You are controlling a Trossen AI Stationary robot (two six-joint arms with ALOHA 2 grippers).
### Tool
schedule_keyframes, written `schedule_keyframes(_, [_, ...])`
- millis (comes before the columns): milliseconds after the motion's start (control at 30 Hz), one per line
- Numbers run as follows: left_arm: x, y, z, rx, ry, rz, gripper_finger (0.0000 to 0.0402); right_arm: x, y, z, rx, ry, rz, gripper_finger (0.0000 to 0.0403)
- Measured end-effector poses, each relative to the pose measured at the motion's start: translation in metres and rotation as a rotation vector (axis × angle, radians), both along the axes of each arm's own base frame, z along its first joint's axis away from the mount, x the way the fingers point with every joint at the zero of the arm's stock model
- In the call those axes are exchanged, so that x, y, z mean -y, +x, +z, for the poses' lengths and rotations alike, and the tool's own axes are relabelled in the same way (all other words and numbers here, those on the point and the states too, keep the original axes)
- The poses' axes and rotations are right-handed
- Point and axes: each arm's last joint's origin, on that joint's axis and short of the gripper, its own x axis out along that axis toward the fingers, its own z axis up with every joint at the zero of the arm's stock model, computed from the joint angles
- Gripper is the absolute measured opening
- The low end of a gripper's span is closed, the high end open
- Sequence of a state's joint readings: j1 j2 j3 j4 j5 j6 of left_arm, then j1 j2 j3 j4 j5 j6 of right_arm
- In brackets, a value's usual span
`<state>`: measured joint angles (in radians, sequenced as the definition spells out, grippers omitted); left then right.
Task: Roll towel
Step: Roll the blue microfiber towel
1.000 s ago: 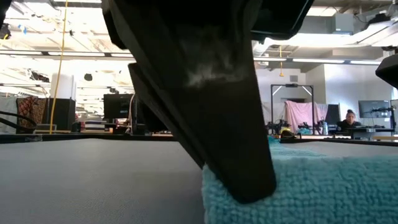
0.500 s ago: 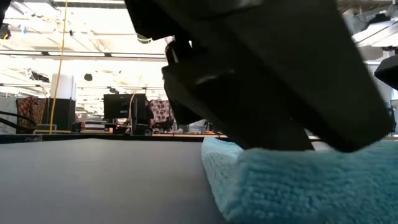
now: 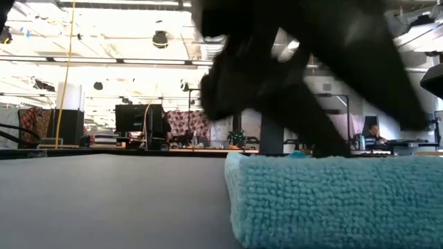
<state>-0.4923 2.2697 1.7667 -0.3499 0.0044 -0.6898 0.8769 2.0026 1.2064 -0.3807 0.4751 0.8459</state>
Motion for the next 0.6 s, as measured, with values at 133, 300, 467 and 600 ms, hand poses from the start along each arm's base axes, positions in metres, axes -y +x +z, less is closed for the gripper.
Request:
schedule_keyframes(133, [0.024,-0.005,0.029,0.123,0.136,-0.112,0.0123,0.000,0.000,0.000,-0.001,0.001,-0.001,0.0116])
schedule_keyframes(300, [0.031,-0.009,0.038,0.139,0.208,-0.205,0.0117,0.000,0.000,0.000,-0.001,0.001,-0.001,0.0116])
schedule_keyframes(467, [0.031,-0.013,0.027,0.091,0.174,-0.274,0.0116,0.000,0.000,0.000,-0.002,-0.002,0.004,0.0116])
schedule_keyframes(600, [0.034,-0.014,0.019,0.068,0.148,-0.333,0.0116,0.000,0.000,0.000,-0.001,-0.001,0.004,0.0116])
